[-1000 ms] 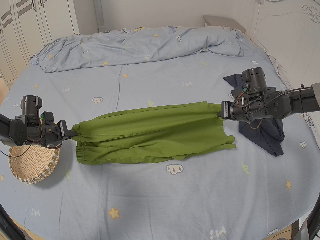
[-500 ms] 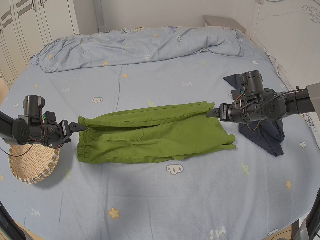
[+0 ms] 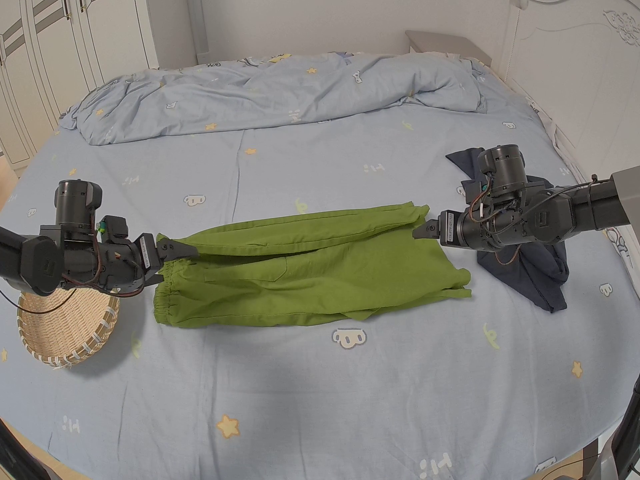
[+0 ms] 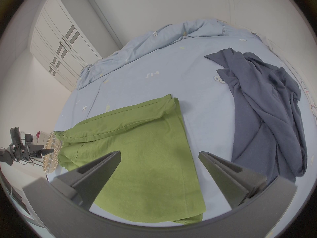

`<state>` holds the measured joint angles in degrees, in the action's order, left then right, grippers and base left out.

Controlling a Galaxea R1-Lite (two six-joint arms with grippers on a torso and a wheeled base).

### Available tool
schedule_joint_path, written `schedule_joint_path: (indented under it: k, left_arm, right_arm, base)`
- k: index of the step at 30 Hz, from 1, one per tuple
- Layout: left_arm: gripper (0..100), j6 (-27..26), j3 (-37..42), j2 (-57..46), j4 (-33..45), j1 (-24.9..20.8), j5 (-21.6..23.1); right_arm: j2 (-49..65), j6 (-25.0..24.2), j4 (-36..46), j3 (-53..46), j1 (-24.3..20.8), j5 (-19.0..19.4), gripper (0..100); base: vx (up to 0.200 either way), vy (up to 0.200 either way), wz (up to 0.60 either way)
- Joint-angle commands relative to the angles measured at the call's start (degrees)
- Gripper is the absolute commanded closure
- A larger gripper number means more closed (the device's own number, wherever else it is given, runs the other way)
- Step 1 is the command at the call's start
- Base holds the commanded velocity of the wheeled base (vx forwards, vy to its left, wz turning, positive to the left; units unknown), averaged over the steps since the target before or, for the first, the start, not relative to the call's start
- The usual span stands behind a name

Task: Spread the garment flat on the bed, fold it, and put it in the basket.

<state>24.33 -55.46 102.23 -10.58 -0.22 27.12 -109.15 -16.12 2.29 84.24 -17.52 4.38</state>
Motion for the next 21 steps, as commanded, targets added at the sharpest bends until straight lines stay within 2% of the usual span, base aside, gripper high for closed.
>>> schedule_joint_path:
  k: [1,4,6,7,8,13,21]
  left_arm:
    - [0,1.3,-4.1,7.0,-0.5,-3.2,-0.1]
    - [0,1.6,-7.6,10.5,-0.5,-2.8,-0.1]
    - [0,2.8,-14.0,14.9,-0.5,-1.4,-0.1]
    - [0,2.8,-14.0,14.9,-0.5,-1.4,-0.1]
    - [0,4.8,-18.5,17.7,-0.5,-0.6,-0.1]
    - [0,9.1,-28.2,22.9,-0.5,2.0,-0.1]
    - [0,9.5,-31.6,26.0,-0.5,2.9,-0.2]
  right_arm:
    - [0.9,-1.8,0.0,-0.7,0.3,0.1,0]
    - [1.7,-2.5,0.0,-0.9,0.5,0.1,0]
    - [3.5,-3.0,0.0,-2.4,0.5,0.3,0]
    - [3.5,-3.0,0.0,-2.4,0.5,0.3,0]
    - [4.9,-3.3,-0.3,-3.9,0.5,0.5,0]
    - [7.6,-3.4,-4.2,-8.8,0.5,0.6,0]
    - [9.7,-4.5,-8.6,-14.5,-0.4,1.8,0]
  base:
    - [0.000,0.000,0.00]
    - [0.000,0.000,0.00]
    - [0.000,0.000,0.00]
    - [0.000,0.000,0.00]
    - [0.000,0.000,0.00]
    - [0.000,0.000,0.00]
    - [0.000,0.000,0.00]
